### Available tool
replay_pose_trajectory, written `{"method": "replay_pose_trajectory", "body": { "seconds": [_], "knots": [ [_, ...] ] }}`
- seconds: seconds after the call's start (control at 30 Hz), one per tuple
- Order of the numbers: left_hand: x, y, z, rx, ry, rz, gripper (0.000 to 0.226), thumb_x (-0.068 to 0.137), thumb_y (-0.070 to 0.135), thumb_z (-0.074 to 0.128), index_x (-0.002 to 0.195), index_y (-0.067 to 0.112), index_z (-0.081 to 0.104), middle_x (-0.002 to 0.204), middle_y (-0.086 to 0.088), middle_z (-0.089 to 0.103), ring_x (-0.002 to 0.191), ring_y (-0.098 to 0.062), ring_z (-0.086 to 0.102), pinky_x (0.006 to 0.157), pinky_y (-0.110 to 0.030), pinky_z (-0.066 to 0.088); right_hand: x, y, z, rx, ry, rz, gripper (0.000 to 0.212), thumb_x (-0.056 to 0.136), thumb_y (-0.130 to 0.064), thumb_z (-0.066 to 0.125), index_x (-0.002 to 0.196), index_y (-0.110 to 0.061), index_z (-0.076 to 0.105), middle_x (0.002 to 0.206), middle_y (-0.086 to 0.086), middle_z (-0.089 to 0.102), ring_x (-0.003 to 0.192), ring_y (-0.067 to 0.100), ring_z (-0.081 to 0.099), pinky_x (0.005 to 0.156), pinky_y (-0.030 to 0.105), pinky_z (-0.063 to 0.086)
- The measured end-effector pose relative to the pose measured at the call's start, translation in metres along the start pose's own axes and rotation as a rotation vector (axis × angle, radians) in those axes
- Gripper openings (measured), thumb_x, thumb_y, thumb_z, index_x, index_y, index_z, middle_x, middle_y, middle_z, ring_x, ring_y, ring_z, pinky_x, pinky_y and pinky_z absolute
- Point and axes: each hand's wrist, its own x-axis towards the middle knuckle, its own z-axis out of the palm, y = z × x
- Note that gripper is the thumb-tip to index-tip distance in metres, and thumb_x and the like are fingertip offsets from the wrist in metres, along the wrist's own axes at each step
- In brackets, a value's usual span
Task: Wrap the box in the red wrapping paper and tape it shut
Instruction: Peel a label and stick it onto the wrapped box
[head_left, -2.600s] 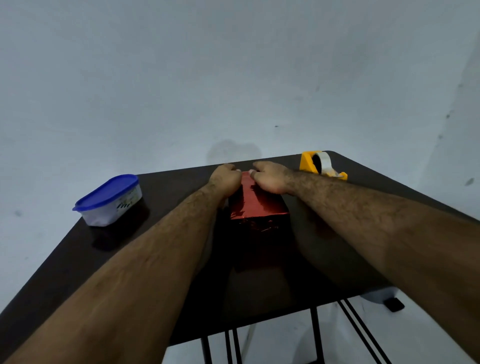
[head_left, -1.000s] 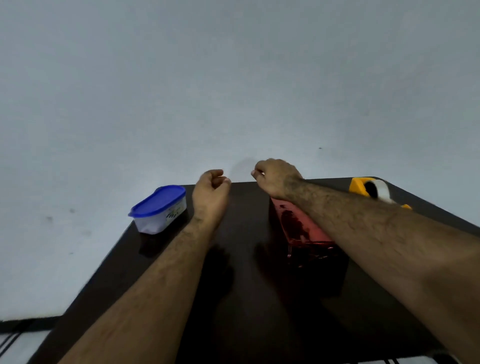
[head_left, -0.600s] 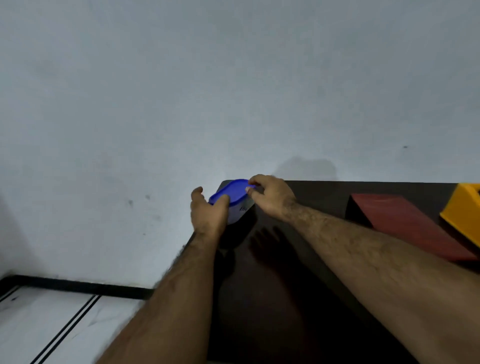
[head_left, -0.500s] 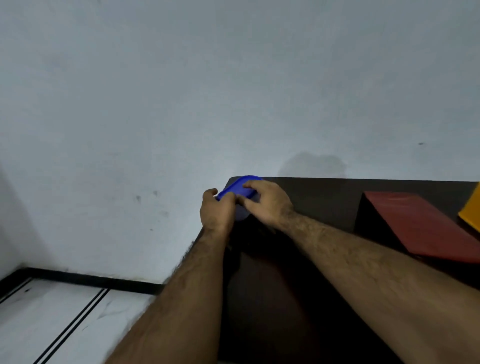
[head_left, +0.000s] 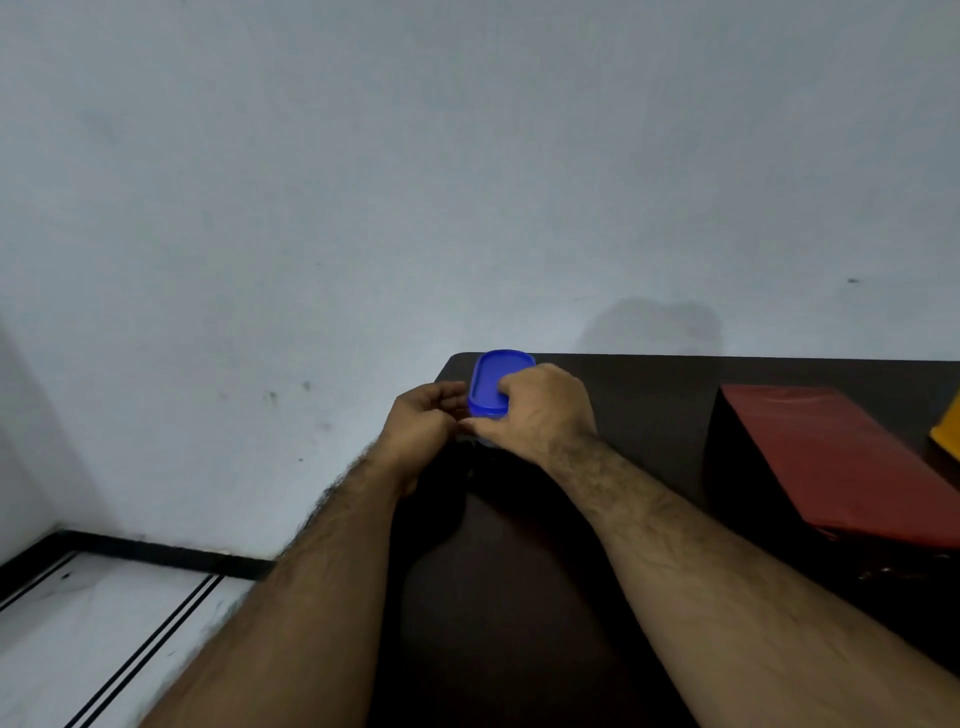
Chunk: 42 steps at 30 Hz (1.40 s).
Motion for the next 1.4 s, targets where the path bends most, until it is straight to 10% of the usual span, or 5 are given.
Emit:
{"method": "replay_pose_trajectory", "body": {
  "seconds": [0.33,0.57,1.03,1.17,1.4],
  "knots": [
    [0.005,-0.005,0.023,0.81,0.178,0.217,0.008,0.083,0.024,0.068,0.085,0.017,0.069,0.072,0.005,0.07,0.068,-0.016,0.065,0.058,-0.024,0.05,0.006,-0.033,-0.013,-0.322,-0.187,-0.197,0.035,0.111,-0.03,0.038,0.104,-0.015,0.069,0.068,0.001,0.044,0.073,0.024,0.054,0.061,0.033,0.05],
    [-0.005,0.0,0.026,0.645,0.194,0.12,0.051,0.059,0.059,0.084,0.099,0.03,0.069,0.087,0.013,0.075,0.08,-0.009,0.072,0.072,-0.028,0.06,0.016,-0.017,-0.035,0.161,0.027,0.251,0.055,0.111,-0.052,0.033,0.108,-0.011,0.069,0.096,0.012,0.071,0.096,0.034,0.068,0.071,0.032,0.04],
    [0.008,0.029,0.011,0.585,0.21,0.109,0.06,0.075,0.053,0.069,0.127,0.023,0.066,0.119,0.004,0.071,0.108,-0.02,0.066,0.094,-0.035,0.054,0.021,0.04,-0.043,0.646,-0.131,0.834,0.023,0.08,-0.017,0.049,0.089,-0.005,0.067,0.062,0.014,0.073,0.051,0.029,0.073,0.06,0.044,0.066],
    [0.053,0.051,0.017,0.92,0.203,0.163,0.028,0.088,0.013,0.063,0.108,0.021,0.081,0.113,0.002,0.077,0.105,-0.021,0.07,0.092,-0.031,0.058,0.024,0.043,-0.037,0.712,-0.213,0.905,0.027,0.09,-0.017,0.049,0.101,-0.001,0.068,0.063,0.018,0.073,0.054,0.029,0.074,0.056,0.04,0.065],
    [0.094,0.059,0.041,1.581,-0.107,0.009,0.046,0.089,0.051,0.069,0.127,0.024,0.065,0.128,0.003,0.067,0.123,-0.027,0.061,0.107,-0.048,0.037,0.02,0.035,-0.036,0.333,-0.348,0.798,0.026,0.085,-0.025,0.054,0.096,-0.005,0.067,0.058,0.008,0.073,0.043,0.021,0.07,0.056,0.03,0.063]
  ]
}}
